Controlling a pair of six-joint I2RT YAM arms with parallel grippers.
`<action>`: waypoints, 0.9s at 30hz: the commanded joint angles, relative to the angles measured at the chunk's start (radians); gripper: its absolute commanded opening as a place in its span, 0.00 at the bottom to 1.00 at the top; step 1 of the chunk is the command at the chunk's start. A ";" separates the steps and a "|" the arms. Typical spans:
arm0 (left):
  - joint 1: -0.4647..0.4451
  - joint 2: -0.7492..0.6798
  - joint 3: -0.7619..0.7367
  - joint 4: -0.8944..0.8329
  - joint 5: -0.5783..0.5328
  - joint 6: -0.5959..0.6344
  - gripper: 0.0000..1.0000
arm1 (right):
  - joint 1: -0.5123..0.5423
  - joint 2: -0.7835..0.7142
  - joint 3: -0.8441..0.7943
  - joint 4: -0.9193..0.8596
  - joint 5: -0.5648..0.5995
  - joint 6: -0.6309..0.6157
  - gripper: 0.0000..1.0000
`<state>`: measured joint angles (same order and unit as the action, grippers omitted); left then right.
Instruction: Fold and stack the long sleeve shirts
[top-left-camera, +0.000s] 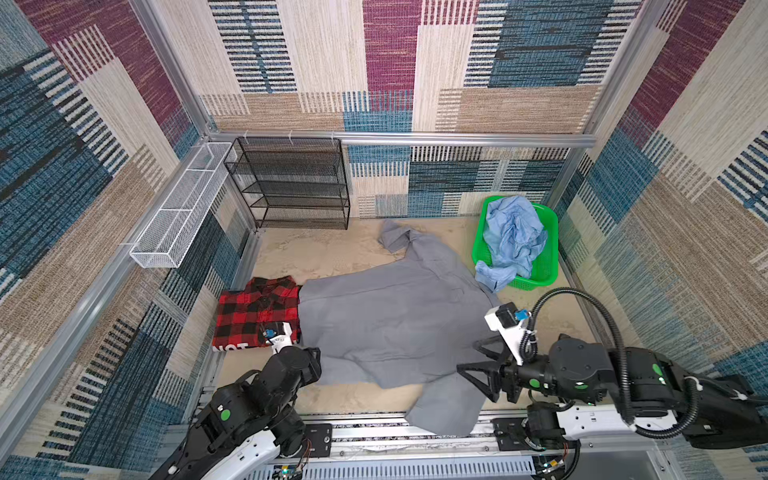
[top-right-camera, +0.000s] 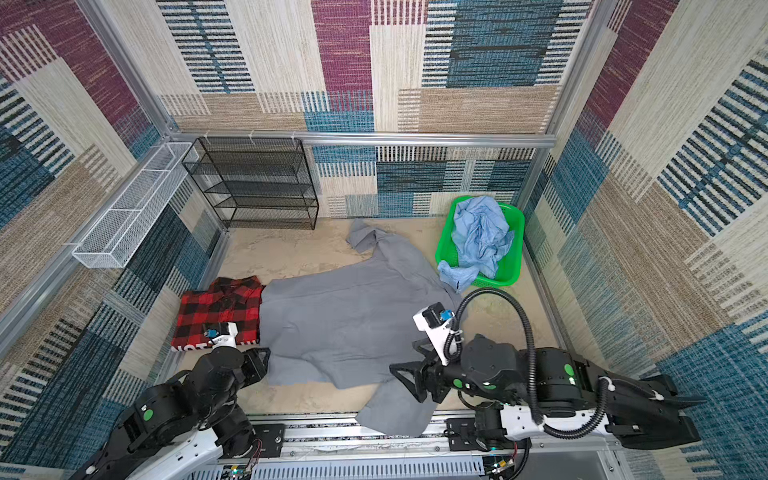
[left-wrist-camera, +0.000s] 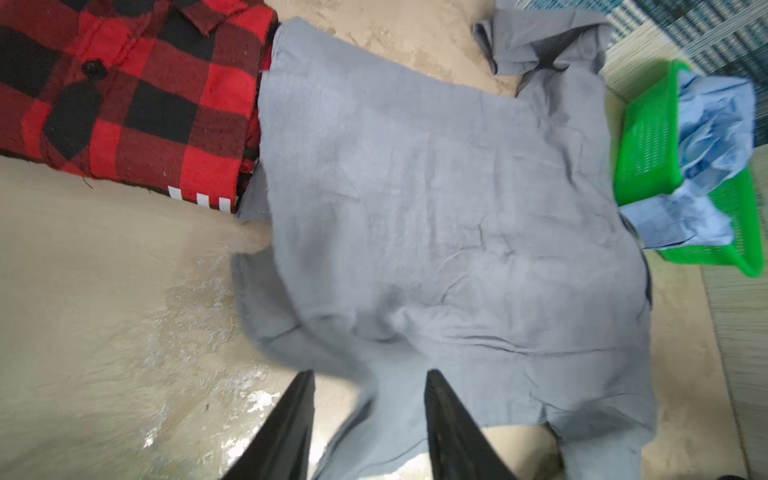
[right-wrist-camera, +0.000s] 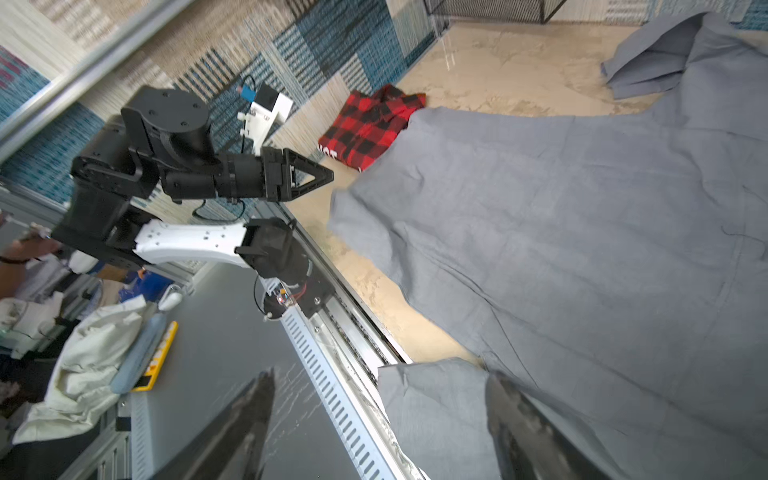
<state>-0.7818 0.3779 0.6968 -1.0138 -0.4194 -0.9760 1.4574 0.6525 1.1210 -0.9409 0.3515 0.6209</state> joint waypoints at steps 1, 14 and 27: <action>0.000 0.022 0.070 -0.038 -0.060 0.054 0.55 | 0.000 0.007 0.017 -0.031 0.119 0.048 0.86; 0.001 0.368 0.163 0.136 -0.083 0.239 0.67 | -0.499 0.382 -0.155 0.329 -0.301 -0.252 0.81; 0.260 0.853 0.118 0.427 0.249 0.306 0.67 | -0.996 0.774 -0.150 0.673 -0.376 -0.268 0.80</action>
<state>-0.5598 1.1881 0.8192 -0.6815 -0.2874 -0.7002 0.5182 1.3903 0.9356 -0.4187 -0.0269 0.3508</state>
